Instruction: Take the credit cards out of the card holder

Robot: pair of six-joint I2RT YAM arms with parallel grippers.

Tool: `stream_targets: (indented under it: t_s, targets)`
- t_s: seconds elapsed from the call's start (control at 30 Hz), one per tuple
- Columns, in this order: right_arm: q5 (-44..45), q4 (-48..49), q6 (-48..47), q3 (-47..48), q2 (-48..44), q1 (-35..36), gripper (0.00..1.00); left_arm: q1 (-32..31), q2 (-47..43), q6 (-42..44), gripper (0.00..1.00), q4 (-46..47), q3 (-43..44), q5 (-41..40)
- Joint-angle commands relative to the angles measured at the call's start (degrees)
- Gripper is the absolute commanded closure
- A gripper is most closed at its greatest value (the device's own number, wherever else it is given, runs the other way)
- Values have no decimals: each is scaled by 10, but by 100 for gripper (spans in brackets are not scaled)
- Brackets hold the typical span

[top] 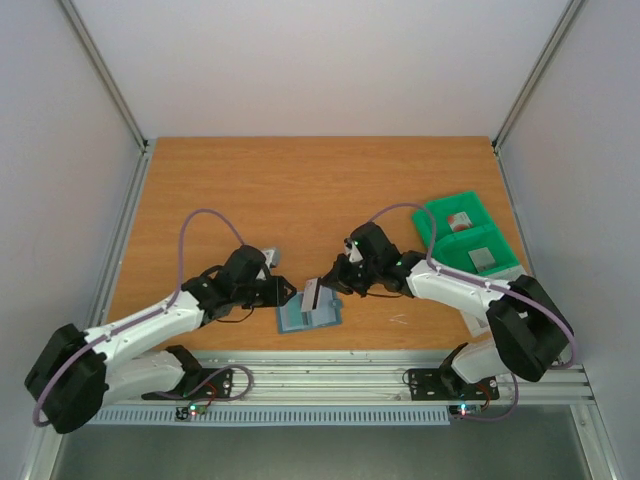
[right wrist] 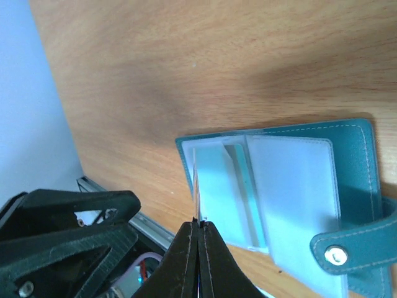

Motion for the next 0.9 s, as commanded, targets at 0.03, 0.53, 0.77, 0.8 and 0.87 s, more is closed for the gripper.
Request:
stream_targets:
  t_s: [0.03,0.53,0.77,0.8,0.87]
  targets:
    - [38,-111,96,52,-29,-2,99,-13,-62,55,69,52,-9,-31]
    - [81,-220,186,158,-31,-2,99,-94,-193,309,52,238,-96,-62]
    - [66,-210,198,156,-34,-2,99,-103,-137,382,50,240,-74,-76]
    - [67,-209,200,155,-36,-2,99,-104,-130,393,50,241,-70,-74]
    - [69,-207,203,153,-40,-2,99,-107,-114,407,49,243,-65,-70]
